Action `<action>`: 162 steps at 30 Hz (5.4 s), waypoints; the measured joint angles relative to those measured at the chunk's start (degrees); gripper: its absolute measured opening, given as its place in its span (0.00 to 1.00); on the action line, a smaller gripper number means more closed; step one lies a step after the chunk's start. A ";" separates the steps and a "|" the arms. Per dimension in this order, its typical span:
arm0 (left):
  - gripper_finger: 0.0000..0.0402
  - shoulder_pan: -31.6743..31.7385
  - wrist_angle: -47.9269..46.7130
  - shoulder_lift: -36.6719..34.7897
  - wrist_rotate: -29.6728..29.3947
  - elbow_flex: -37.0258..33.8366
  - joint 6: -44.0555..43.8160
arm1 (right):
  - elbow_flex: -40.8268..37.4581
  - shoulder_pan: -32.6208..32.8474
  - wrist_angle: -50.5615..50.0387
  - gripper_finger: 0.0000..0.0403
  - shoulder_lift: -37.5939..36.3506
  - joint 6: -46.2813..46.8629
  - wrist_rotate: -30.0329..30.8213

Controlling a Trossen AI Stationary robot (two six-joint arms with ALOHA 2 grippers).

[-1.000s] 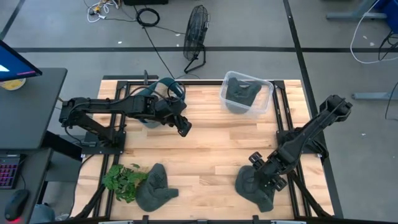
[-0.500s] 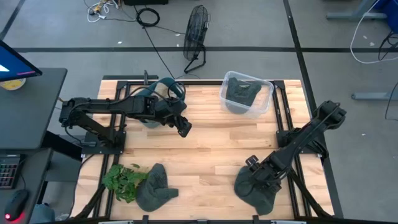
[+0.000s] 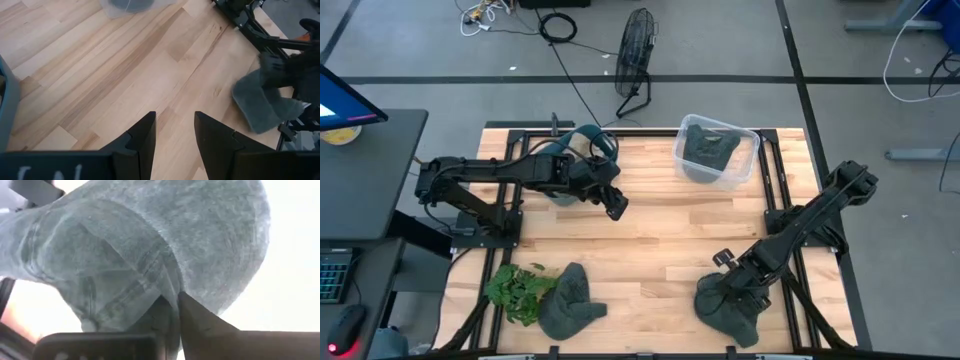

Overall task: Pick & Place hat
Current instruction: Put the right black cap into the transparent bin, then put the black cap into the transparent bin

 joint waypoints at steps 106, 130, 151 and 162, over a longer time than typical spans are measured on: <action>0.34 -3.25 4.02 0.00 -2.41 0.00 1.51 | 7.19 -63.25 -8.13 0.33 -5.86 -75.36 47.19; 0.34 -15.65 -9.25 0.69 12.33 0.02 -20.64 | 25.31 -47.33 -11.29 0.34 -15.34 -19.56 11.78; 0.34 -33.25 -8.75 3.89 11.04 -17.74 -63.04 | 25.25 -32.06 -5.84 0.34 -9.80 -11.24 11.15; 0.34 -35.37 -2.34 3.87 11.02 -23.74 -64.99 | 25.25 -29.44 -5.23 0.34 -5.51 -11.15 11.18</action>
